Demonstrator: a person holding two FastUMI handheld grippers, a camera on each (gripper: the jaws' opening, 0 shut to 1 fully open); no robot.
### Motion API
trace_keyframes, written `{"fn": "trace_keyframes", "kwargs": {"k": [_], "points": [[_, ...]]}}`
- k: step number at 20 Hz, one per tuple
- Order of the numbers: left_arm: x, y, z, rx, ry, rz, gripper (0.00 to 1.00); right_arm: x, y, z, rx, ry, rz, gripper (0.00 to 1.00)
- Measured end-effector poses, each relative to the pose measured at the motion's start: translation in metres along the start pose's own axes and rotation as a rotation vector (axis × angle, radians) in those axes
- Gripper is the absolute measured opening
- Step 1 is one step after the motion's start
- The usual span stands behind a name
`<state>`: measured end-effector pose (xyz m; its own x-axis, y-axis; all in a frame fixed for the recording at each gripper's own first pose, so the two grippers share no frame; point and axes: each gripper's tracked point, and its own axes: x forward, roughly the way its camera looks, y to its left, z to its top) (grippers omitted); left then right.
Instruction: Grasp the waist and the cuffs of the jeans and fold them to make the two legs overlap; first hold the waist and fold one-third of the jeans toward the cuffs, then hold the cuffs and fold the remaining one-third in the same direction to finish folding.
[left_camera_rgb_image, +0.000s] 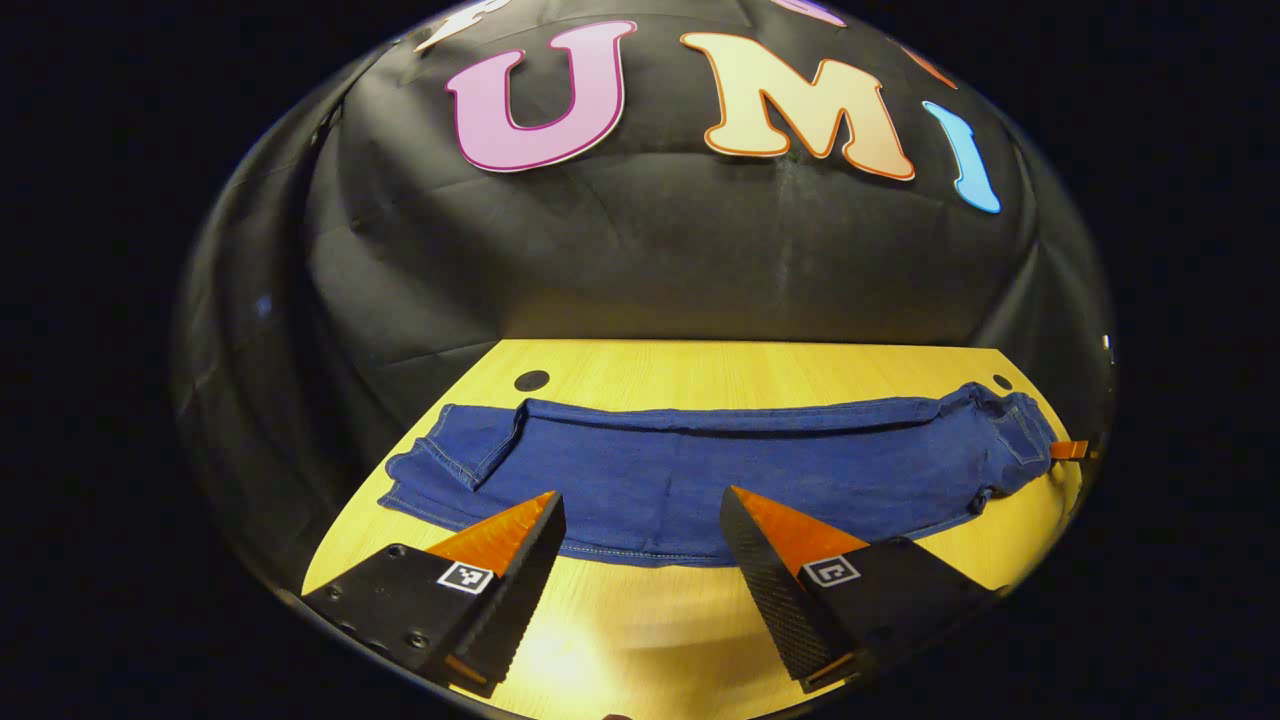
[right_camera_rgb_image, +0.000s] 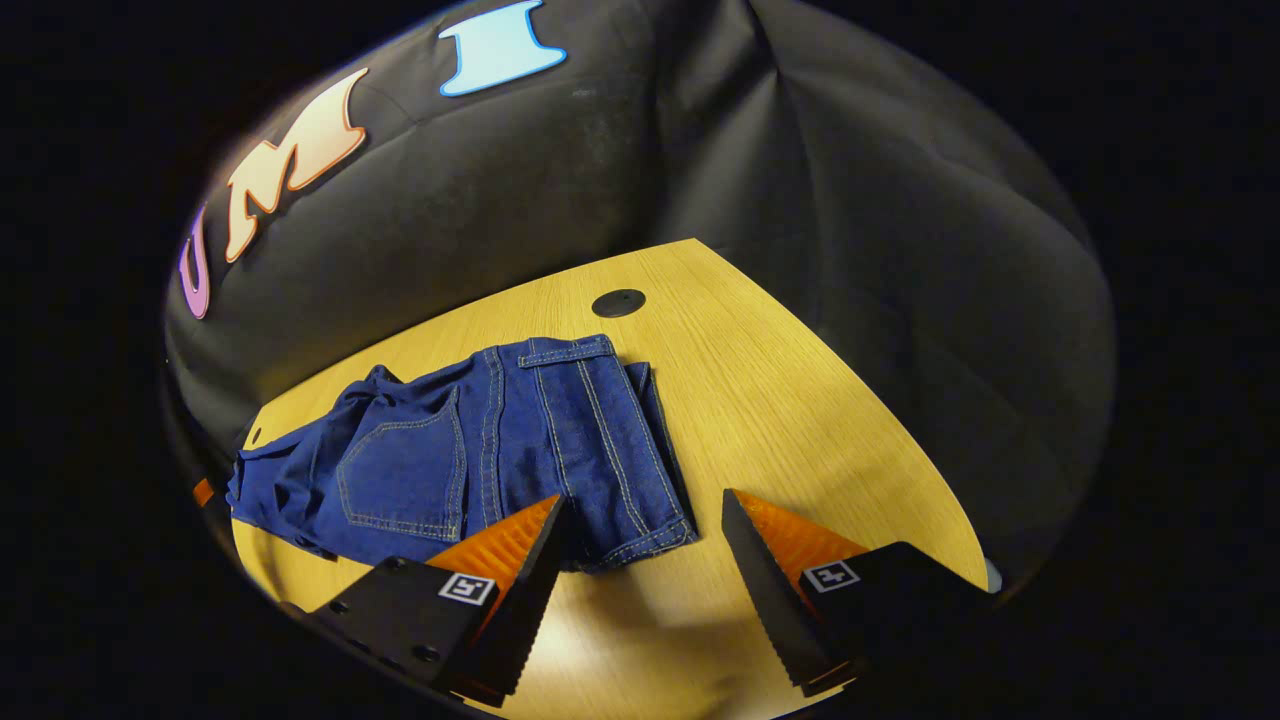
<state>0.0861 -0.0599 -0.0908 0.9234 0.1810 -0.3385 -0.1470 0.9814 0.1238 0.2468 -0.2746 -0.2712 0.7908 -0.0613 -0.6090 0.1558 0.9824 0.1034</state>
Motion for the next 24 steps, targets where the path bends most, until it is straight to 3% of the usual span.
{"fn": "trace_keyframes", "kwargs": {"k": [1,2,7,13,17,20,24], "points": [[-0.003,-0.002,-0.003,-0.004,0.004,0.006,0.96,0.001,0.005,-0.001,0.011,0.002,0.023,0.96],[-0.007,-0.004,-0.004,-0.010,0.006,0.011,0.96,0.001,0.009,-0.004,0.031,0.007,0.034,0.88],[-0.028,-0.020,-0.022,-0.065,0.038,0.022,0.96,0.006,0.019,-0.004,0.094,-0.019,0.089,0.38],[-0.049,-0.024,-0.033,-0.109,0.043,0.022,0.96,0.003,0.023,0.005,0.048,-0.063,0.051,0.05],[-0.053,-0.018,-0.033,-0.117,0.032,0.007,0.95,-0.015,0.037,0.032,0.184,-0.098,0.101,0.05],[-0.050,-0.011,-0.032,-0.114,0.027,-0.032,0.95,-0.042,0.071,0.072,0.333,-0.163,0.225,0.04],[-0.037,0.008,-0.029,-0.093,0.029,-0.104,0.96,-0.078,0.151,0.112,0.368,-0.230,0.385,0.02]]}}
